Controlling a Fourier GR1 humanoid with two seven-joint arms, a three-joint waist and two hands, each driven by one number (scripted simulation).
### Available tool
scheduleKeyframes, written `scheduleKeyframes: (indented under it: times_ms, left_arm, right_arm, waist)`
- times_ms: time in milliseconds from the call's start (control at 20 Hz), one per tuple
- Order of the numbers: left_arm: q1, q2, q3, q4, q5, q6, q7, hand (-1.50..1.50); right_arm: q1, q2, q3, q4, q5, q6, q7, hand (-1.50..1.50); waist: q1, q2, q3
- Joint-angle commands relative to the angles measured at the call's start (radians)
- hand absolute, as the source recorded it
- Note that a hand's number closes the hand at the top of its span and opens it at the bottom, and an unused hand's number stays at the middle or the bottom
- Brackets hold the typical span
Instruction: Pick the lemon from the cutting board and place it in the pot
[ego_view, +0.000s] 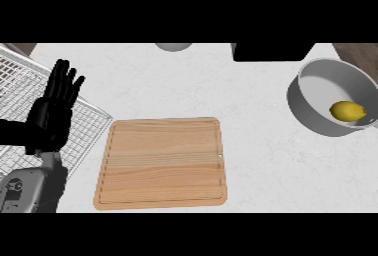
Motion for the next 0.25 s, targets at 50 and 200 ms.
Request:
scheduleKeyframes:
  times_ms: [50, 200]
  left_arm:
    - [-0.009, -0.03, -0.031, -0.057, -0.032, 0.035, 0.048, 0.0]
    - [-0.015, 0.049, 0.061, 0.02, 0.038, -0.063, 0.003, 0.0]
  right_arm:
    - [0.119, 0.02, -0.074, -0.069, -0.102, 0.087, -0.036, -1.5]
    - [0.127, -0.007, -0.11, 0.068, -0.127, 0.121, -0.128, -1.5]
  waist:
    - [0.001, 0.0, 0.0]
    - [0.003, 0.001, 0.0]
